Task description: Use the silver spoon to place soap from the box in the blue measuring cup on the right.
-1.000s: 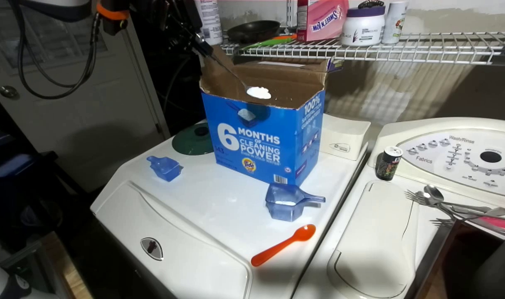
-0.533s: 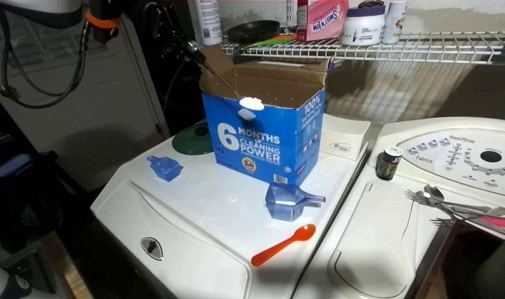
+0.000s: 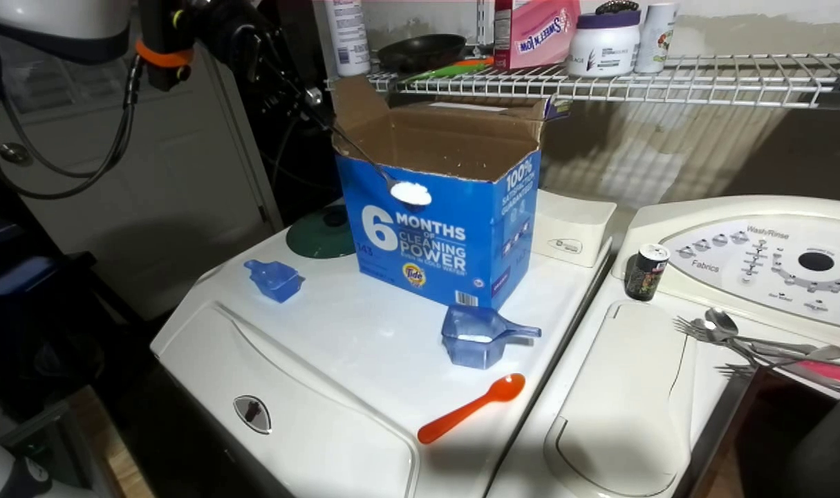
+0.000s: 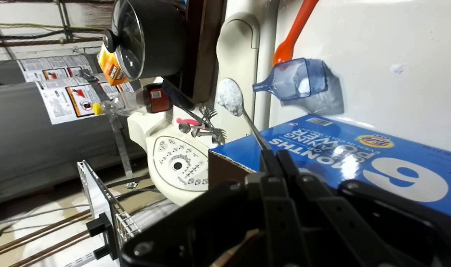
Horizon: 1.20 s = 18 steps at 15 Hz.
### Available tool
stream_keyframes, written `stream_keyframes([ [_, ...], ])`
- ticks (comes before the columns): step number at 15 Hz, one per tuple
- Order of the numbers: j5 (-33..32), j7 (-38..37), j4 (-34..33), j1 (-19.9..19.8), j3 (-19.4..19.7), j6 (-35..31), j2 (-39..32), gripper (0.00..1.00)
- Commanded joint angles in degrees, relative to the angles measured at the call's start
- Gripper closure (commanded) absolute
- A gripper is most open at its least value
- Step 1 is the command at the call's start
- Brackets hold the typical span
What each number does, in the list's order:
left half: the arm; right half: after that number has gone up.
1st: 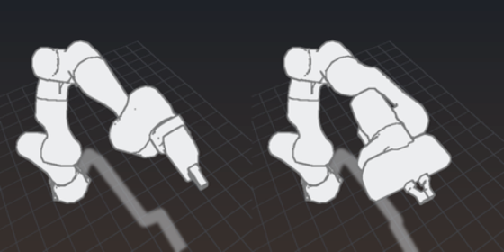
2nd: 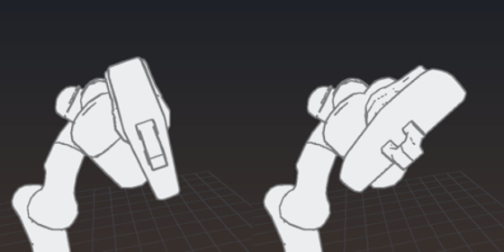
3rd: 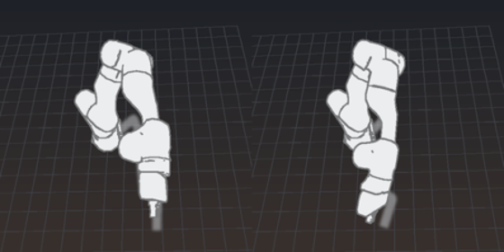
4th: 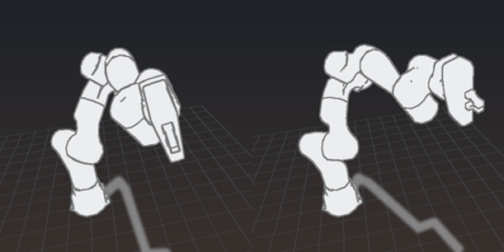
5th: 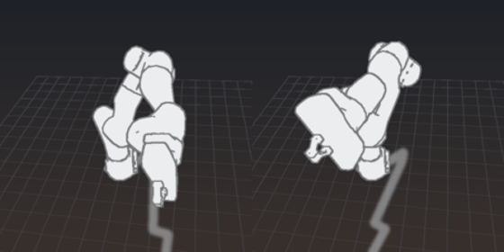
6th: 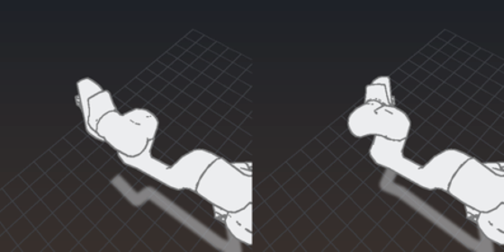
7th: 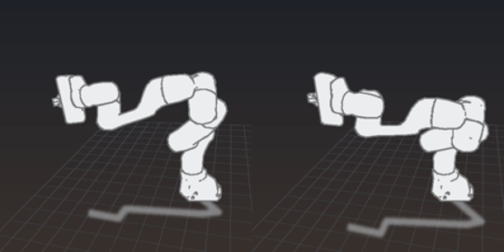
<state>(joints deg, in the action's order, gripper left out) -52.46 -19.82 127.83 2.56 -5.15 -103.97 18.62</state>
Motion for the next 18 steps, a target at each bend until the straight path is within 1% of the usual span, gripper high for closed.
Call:
stream_keyframes([
  [1,0.3,-1.7,2.8,0.2,0.5,-2.7,2.0,0.99],
  [7,0.1,-3.6,5.0,0.0,0.5,-6.2,2.1,0.99],
  [18,0.2,-5.0,8.6,-0.5,1.4,-9.7,2.5,0.99],
])
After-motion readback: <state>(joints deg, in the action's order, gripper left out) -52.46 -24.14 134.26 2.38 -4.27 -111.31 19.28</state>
